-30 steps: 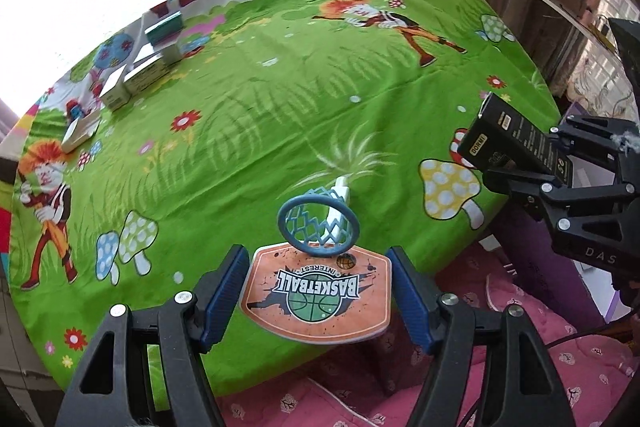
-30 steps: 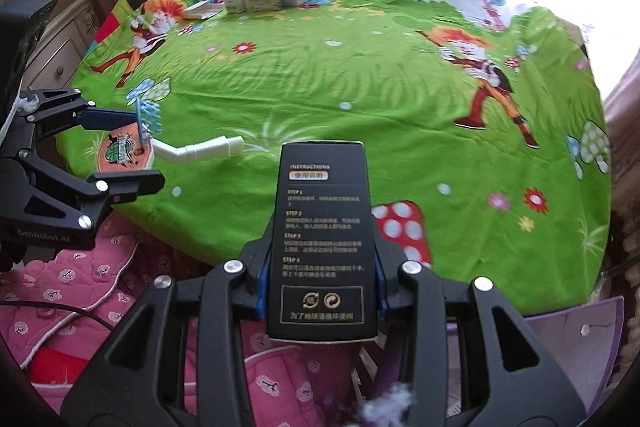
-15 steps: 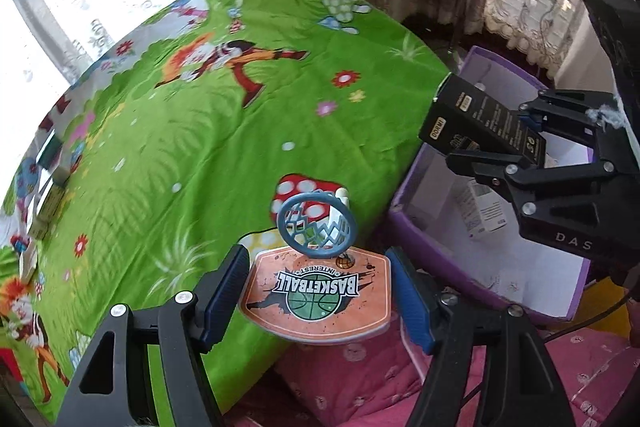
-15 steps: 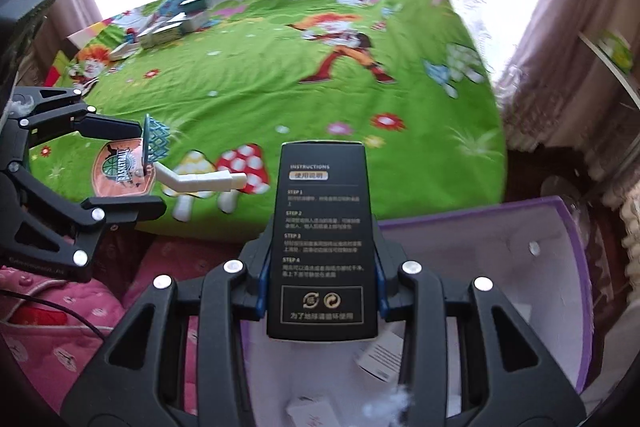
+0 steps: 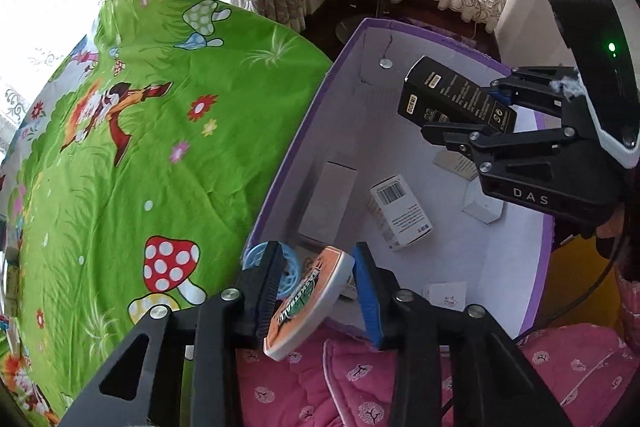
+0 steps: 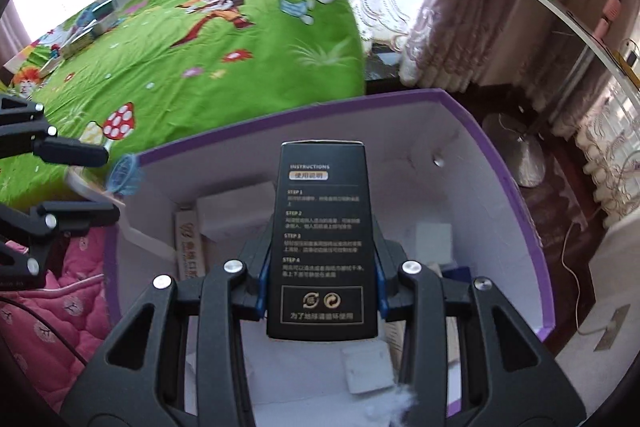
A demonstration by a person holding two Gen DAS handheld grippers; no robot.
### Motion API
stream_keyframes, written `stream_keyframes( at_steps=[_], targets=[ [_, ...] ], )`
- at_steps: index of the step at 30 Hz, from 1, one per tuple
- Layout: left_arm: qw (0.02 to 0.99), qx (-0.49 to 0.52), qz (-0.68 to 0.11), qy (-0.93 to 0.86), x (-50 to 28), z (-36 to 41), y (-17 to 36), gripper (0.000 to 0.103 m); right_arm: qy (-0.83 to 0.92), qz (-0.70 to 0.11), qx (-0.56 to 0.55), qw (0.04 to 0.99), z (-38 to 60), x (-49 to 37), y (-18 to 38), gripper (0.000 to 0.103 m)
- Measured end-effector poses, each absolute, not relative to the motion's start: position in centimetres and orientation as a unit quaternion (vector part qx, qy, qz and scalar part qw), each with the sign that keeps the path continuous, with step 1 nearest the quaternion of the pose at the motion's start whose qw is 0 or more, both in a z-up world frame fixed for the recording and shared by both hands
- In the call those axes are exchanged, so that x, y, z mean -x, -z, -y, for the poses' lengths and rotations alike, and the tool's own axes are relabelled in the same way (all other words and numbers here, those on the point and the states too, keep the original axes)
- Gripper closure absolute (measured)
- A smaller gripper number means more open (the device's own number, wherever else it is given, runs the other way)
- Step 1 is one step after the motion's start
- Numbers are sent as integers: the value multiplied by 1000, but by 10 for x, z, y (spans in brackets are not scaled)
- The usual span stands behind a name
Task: Organize rigid objects
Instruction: 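Open both tools to drop the hoop toy and black box into the storage box, then return both tools from the storage box to the table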
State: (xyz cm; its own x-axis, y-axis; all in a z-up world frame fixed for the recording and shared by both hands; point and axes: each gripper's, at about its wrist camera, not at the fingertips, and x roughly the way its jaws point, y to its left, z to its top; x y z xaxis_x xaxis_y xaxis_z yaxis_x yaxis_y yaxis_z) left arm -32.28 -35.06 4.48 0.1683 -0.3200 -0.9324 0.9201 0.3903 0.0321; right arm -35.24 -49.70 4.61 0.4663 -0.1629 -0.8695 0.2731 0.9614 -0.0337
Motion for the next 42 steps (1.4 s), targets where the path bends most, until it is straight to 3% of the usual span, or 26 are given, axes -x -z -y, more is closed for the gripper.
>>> stream_keyframes(
  at_steps=[7,8,10,16,18,21,29,38,42],
  targets=[
    [646,-231,-510,519,315,357,-39,65,133,-503,-65,852,505,358,-42,60],
    [643,-214,-512,529,312,357,-42,63,133,-504,-65,851,505,358,-41,60],
    [649,-182,-503,541,305,357,-49,42,136,-507,-64,849,504,356,-39,60],
    [655,-118,-505,550,294,352,-64,30,134,-525,-66,838,504,359,-41,56],
    [672,-131,-487,542,295,348,-68,29,133,-524,-64,839,504,363,-45,38],
    [681,-134,-477,539,297,345,-72,28,148,-516,-51,842,502,362,-54,29],
    [721,-103,-470,498,264,294,-66,27,118,-464,-26,878,464,322,-86,23],
    [821,-31,-488,295,188,137,-30,25,-48,-482,38,874,344,232,-73,23],
    [866,-55,-469,166,159,63,-19,25,-114,-483,53,866,293,193,-60,23]
  ],
)
